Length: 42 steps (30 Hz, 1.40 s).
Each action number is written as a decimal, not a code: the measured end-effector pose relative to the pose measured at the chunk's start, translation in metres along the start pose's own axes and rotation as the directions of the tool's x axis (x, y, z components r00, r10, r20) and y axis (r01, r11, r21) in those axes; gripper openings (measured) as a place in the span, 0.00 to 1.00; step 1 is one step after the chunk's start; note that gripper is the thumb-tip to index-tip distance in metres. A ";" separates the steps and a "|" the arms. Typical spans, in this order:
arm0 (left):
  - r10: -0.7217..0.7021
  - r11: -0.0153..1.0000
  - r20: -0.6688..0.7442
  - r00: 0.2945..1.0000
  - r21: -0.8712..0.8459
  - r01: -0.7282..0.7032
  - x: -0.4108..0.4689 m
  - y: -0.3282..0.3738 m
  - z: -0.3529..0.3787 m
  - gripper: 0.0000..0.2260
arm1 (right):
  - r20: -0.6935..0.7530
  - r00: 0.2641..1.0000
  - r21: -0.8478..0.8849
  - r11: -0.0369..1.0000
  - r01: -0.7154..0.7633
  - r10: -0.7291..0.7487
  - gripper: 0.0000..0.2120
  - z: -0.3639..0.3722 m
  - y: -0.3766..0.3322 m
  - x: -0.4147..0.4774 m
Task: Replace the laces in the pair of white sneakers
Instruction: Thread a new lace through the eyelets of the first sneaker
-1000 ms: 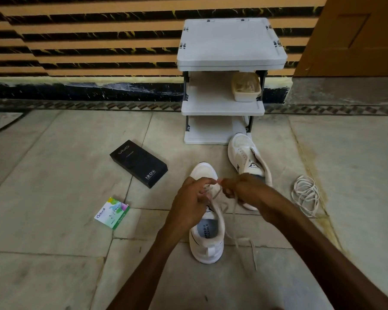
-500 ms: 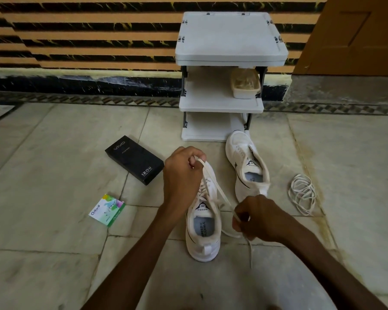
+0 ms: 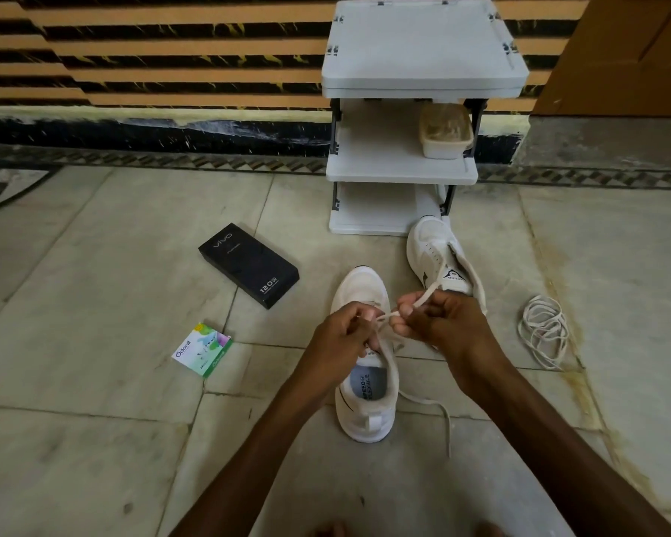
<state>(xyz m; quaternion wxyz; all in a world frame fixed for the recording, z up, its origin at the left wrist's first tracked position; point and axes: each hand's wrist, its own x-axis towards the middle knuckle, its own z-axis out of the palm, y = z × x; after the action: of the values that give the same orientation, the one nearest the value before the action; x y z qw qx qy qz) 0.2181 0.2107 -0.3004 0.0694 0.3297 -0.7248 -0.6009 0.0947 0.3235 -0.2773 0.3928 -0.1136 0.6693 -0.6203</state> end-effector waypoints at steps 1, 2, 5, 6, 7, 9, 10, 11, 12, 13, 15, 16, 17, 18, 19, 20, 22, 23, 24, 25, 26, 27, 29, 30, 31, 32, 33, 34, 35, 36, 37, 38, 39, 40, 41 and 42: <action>0.002 1.000 -0.018 1.000 0.015 -0.002 -0.002 -0.002 -0.001 0.10 | -0.016 1.000 0.013 1.000 -0.012 0.013 0.03 0.001 0.001 0.000; 0.006 0.999 -0.049 0.999 0.034 -0.004 -0.003 -0.004 -0.002 0.09 | -0.018 0.999 0.016 0.999 -0.028 0.028 0.03 0.001 0.002 0.001; 0.050 0.993 -0.139 0.989 0.113 -0.035 -0.003 -0.002 -0.007 0.11 | -0.022 0.994 -0.200 0.974 -0.108 0.106 0.07 0.001 0.004 0.002; 0.080 0.987 -0.151 0.985 0.149 -0.057 -0.003 0.000 -0.009 0.11 | -0.054 0.993 -0.391 0.912 -0.121 0.109 0.08 0.001 0.005 0.002; 0.108 0.979 -0.146 0.983 0.186 -0.080 -0.003 0.001 -0.010 0.11 | -0.104 0.992 -0.590 0.800 -0.114 0.064 0.10 0.001 0.006 0.003; 0.135 0.965 -0.088 0.987 0.237 -0.111 -0.004 0.005 -0.012 0.10 | -0.183 0.970 -0.827 0.559 -0.063 -0.162 0.14 0.005 0.007 0.000; 0.141 0.954 -0.046 0.989 0.272 -0.123 -0.004 0.007 -0.012 0.12 | -0.169 0.944 -0.860 0.510 0.000 -0.284 0.16 0.007 0.007 -0.001; 0.148 0.937 -0.012 0.989 0.323 -0.136 -0.005 0.008 -0.011 0.15 | -0.110 0.923 -0.861 0.499 0.097 -0.368 0.15 0.007 0.007 -0.001; 0.154 0.914 0.008 0.988 0.380 -0.145 -0.004 0.009 -0.010 0.18 | -0.016 0.920 -0.845 0.497 0.196 -0.391 0.14 0.008 0.007 0.000; 0.157 0.896 0.014 0.988 0.419 -0.148 -0.005 0.010 -0.009 0.21 | 0.095 0.922 -0.818 0.498 0.286 -0.374 0.12 0.009 0.008 0.002; 0.146 0.896 0.017 0.989 0.423 -0.139 -0.004 0.012 -0.009 0.21 | 0.274 0.900 -0.762 0.495 0.418 -0.338 0.09 0.011 0.013 0.006; 0.136 0.904 0.027 0.990 0.405 -0.136 -0.004 0.013 -0.009 0.19 | 0.322 0.876 -0.731 0.493 0.472 -0.361 0.08 0.011 0.016 0.008; 0.135 0.908 0.041 0.990 0.396 -0.140 -0.005 0.013 -0.010 0.16 | 0.343 0.852 -0.705 0.491 0.511 -0.395 0.07 0.012 0.018 0.009; 0.146 0.906 0.050 0.988 0.395 -0.154 -0.005 0.013 -0.012 0.12 | 0.338 0.837 -0.683 0.500 0.533 -0.431 0.06 0.013 0.020 0.009; 0.166 0.900 0.048 0.985 0.400 -0.171 -0.006 0.013 -0.014 0.08 | 0.318 0.830 -0.668 0.514 0.539 -0.458 0.04 0.013 0.022 0.008; 0.183 0.891 0.028 0.983 0.417 -0.178 -0.005 0.012 -0.016 0.05 | 0.299 0.825 -0.659 0.522 0.542 -0.479 0.02 0.013 0.024 0.009; 0.191 0.860 -0.033 0.981 0.488 -0.151 -0.005 0.004 -0.021 0.04 | 0.276 0.831 -0.668 0.526 0.527 -0.483 0.03 0.013 0.027 0.010; 0.183 0.839 -0.057 0.981 0.530 -0.125 -0.004 -0.001 -0.023 0.04 | 0.274 0.840 -0.683 0.520 0.513 -0.468 0.03 0.014 0.028 0.010; 0.171 0.817 -0.075 0.982 0.568 -0.099 -0.004 -0.006 -0.023 0.04 | 0.277 0.850 -0.705 0.506 0.497 -0.449 0.04 0.014 0.029 0.010; 0.161 0.805 -0.093 0.983 0.588 -0.077 -0.005 -0.011 -0.024 0.05 | 0.289 0.855 -0.733 0.474 0.487 -0.431 0.04 0.015 0.031 0.008; 0.154 0.806 -0.112 0.982 0.589 -0.059 -0.006 -0.015 -0.023 0.06 | 0.307 0.855 -0.763 0.429 0.484 -0.418 0.04 0.016 0.034 0.007; 0.150 0.817 -0.132 0.980 0.574 -0.048 -0.007 -0.019 -0.022 0.07 | 0.320 0.854 -0.788 0.386 0.480 -0.409 0.05 0.017 0.037 0.006; 0.148 0.843 -0.162 0.976 0.537 -0.039 -0.007 -0.025 -0.020 0.08 | 0.311 0.867 -0.818 0.354 0.453 -0.391 0.06 0.021 0.040 0.003; 0.148 0.850 -0.171 0.974 0.526 -0.036 -0.008 -0.027 -0.018 0.08 | 0.300 0.876 -0.827 0.354 0.436 -0.379 0.07 0.022 0.041 0.002; 0.146 0.854 -0.179 0.973 0.519 -0.033 -0.007 -0.029 -0.018 0.07 | 0.294 0.884 -0.836 0.350 0.422 -0.363 0.07 0.024 0.042 0.002; 0.145 0.858 -0.188 0.971 0.512 -0.029 -0.007 -0.031 -0.018 0.06 | 0.293 0.891 -0.845 0.343 0.411 -0.348 0.07 0.026 0.043 0.003; 0.142 0.866 -0.194 0.971 0.500 -0.026 -0.007 -0.033 -0.018 0.05 | 0.291 0.896 -0.851 0.337 0.403 -0.336 0.08 0.028 0.044 0.003; 0.135 0.877 -0.199 0.971 0.480 -0.024 -0.006 -0.035 -0.018 0.05 | 0.289 0.899 -0.855 0.335 0.397 -0.328 0.08 0.029 0.044 0.003; 0.125 0.887 -0.199 0.972 0.461 -0.020 -0.006 -0.036 -0.018 0.05 | 0.287 0.902 -0.856 0.335 0.393 -0.323 0.08 0.030 0.045 0.003; 0.115 0.894 -0.196 0.974 0.448 -0.015 -0.005 -0.037 -0.019 0.05 | 0.285 0.904 -0.857 0.337 0.389 -0.320 0.09 0.031 0.046 0.003; 0.108 0.897 -0.192 0.976 0.442 -0.012 -0.005 -0.038 -0.019 0.05 | 0.281 0.905 -0.854 0.347 0.387 -0.319 0.09 0.032 0.047 0.003; 0.103 0.899 -0.189 0.977 0.437 -0.010 -0.004 -0.038 -0.020 0.06 | 0.278 0.907 -0.847 0.365 0.387 -0.317 0.09 0.032 0.048 0.004; 0.100 0.900 -0.186 0.977 0.435 -0.009 -0.003 -0.038 -0.021 0.06 | 0.276 0.907 -0.838 0.383 0.389 -0.318 0.09 0.033 0.049 0.004; 0.099 0.902 -0.182 0.978 0.431 -0.011 -0.002 -0.038 -0.022 0.06 | 0.272 0.906 -0.830 0.397 0.391 -0.323 0.09 0.033 0.050 0.004; 0.098 0.905 -0.176 0.979 0.425 -0.015 -0.002 -0.038 -0.023 0.07 | 0.268 0.904 -0.823 0.409 0.394 -0.332 0.08 0.033 0.051 0.003; 0.098 0.910 -0.168 0.981 0.415 -0.020 -0.001 -0.039 -0.023 0.06 | 0.263 0.901 -0.817 0.417 0.399 -0.345 0.08 0.033 0.053 0.003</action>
<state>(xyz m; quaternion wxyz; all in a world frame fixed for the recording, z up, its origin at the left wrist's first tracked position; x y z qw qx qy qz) 0.2456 0.1893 -0.3298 0.0838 0.3694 -0.8350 -0.3992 0.1327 0.3080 -0.3243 0.1554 -0.4538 0.8329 -0.2760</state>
